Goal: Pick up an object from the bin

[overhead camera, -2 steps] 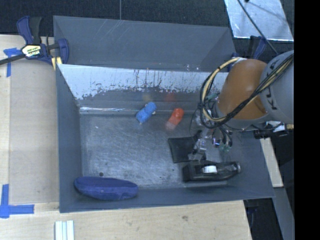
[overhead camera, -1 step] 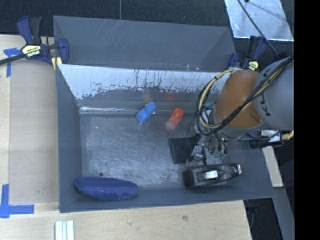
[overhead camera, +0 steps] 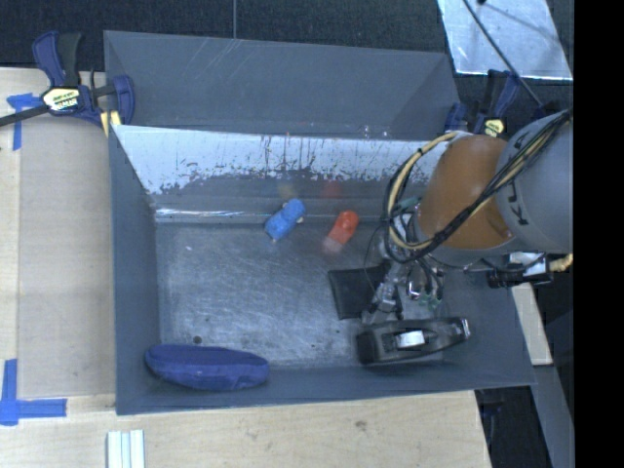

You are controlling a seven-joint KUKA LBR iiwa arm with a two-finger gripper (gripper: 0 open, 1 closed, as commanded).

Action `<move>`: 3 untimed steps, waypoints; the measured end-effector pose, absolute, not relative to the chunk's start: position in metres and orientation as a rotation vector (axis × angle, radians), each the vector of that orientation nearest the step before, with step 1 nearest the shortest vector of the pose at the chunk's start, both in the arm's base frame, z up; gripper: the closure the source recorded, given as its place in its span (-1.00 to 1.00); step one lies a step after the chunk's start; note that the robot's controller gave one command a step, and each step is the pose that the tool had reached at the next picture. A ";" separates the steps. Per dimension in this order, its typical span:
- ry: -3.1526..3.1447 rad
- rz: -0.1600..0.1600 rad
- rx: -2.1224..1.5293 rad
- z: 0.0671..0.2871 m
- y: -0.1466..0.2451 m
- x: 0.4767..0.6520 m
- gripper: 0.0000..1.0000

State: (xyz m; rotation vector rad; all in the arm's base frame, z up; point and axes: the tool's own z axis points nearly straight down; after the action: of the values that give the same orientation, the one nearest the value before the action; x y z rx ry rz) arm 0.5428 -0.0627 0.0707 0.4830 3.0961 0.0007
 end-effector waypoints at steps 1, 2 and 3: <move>3.096 0.000 0.483 0.071 -0.063 0.543 1.00; 3.099 -0.001 0.479 0.085 -0.063 0.544 1.00; 3.098 -0.001 0.473 0.094 -0.064 0.545 1.00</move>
Offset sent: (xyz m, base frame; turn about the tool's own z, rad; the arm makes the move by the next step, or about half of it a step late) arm 0.0000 0.0000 0.0000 0.0000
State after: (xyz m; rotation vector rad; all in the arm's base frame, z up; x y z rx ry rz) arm 0.5452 -0.0635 0.0940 0.4726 3.0980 -0.0010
